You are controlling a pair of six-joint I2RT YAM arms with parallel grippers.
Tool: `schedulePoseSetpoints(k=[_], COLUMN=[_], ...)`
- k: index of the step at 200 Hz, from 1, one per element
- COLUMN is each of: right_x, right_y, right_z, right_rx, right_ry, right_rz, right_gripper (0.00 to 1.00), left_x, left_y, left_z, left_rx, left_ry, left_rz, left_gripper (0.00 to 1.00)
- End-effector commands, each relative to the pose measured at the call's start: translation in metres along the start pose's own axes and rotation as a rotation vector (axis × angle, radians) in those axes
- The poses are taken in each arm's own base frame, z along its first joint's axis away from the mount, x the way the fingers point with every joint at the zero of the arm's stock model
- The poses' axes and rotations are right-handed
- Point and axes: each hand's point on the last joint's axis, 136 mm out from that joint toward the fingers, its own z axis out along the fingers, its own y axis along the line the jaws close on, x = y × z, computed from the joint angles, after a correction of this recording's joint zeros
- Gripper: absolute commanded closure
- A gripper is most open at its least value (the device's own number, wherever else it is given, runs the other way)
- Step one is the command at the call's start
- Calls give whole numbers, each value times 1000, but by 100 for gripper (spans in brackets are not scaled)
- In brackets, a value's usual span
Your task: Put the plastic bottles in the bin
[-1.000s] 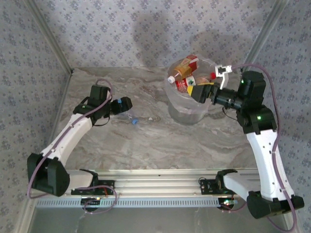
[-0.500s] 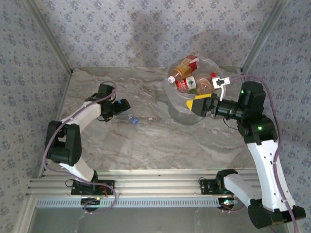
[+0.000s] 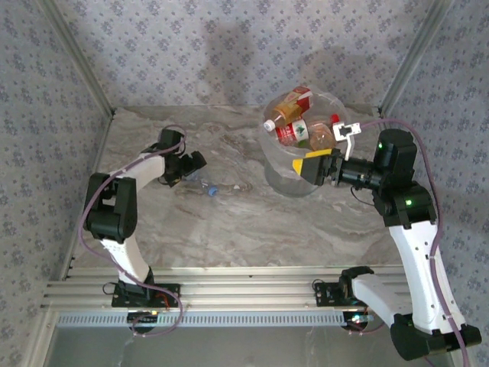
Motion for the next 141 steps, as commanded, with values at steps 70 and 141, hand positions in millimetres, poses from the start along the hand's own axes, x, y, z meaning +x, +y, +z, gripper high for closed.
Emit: schedulePoseSetpoints(k=[70,141], right_x=[14,13], right_y=[6,5], right_z=[0,13], right_rx=[-27,-18], right_ry=[46,46], right_rz=[14,14], right_gripper=[0,0], left_x=[-18,-9], left_y=[-15,-70], left_z=[7,-47], left_rx=[78,355], left_ry=[-24,-50], left_rz=[-1,173], left_gripper=[24,38])
